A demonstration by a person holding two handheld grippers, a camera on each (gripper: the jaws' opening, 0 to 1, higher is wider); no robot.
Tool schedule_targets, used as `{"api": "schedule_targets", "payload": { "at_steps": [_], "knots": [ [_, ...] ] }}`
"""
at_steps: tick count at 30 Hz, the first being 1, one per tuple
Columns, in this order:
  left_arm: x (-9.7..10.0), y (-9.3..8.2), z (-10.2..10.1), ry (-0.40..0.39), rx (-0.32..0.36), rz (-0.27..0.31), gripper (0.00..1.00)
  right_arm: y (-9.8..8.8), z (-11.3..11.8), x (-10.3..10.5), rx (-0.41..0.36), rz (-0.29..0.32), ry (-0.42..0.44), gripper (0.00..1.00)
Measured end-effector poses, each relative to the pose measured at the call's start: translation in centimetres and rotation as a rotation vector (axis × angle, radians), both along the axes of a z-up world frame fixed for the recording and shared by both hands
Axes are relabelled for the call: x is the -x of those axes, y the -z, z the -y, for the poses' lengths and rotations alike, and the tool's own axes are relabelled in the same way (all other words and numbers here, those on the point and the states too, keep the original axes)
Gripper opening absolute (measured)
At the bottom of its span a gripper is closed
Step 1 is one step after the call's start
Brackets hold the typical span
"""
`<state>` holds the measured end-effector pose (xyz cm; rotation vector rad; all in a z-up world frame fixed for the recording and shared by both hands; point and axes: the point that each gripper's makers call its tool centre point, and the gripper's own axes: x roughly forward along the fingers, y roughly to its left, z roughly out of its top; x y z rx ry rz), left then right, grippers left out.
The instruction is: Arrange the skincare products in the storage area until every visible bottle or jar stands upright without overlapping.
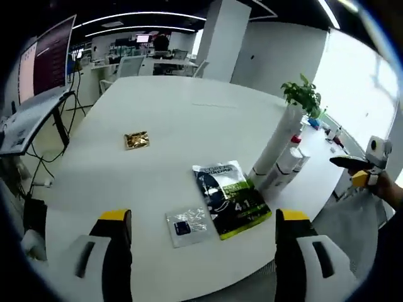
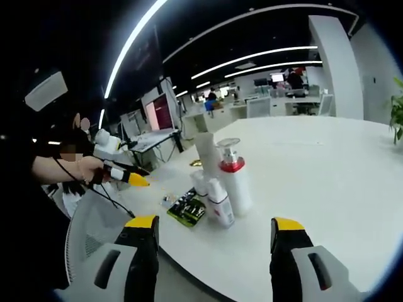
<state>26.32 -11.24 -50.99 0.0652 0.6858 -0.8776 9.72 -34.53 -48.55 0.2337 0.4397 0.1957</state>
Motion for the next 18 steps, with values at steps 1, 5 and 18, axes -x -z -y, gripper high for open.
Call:
{"api": "schedule_targets", "payload": {
  "at_steps": [1, 5, 18],
  "knots": [
    [0.1, -0.2, -0.2, 0.001, 0.004, 0.004, 0.92, 0.0, 0.0, 0.0, 0.001, -0.002, -0.001, 0.74],
    [1.0, -1.9, 0.3, 0.022, 0.033, 0.064, 0.98, 0.1, 0.0, 0.0, -0.002, -0.004, 0.000, 0.74],
    [3.0, -2.8, 0.1, 0.029, 0.057, 0.136, 0.99, 0.3, 0.1, 0.1, -0.005, -0.013, 0.000, 0.74]
  ]
}}
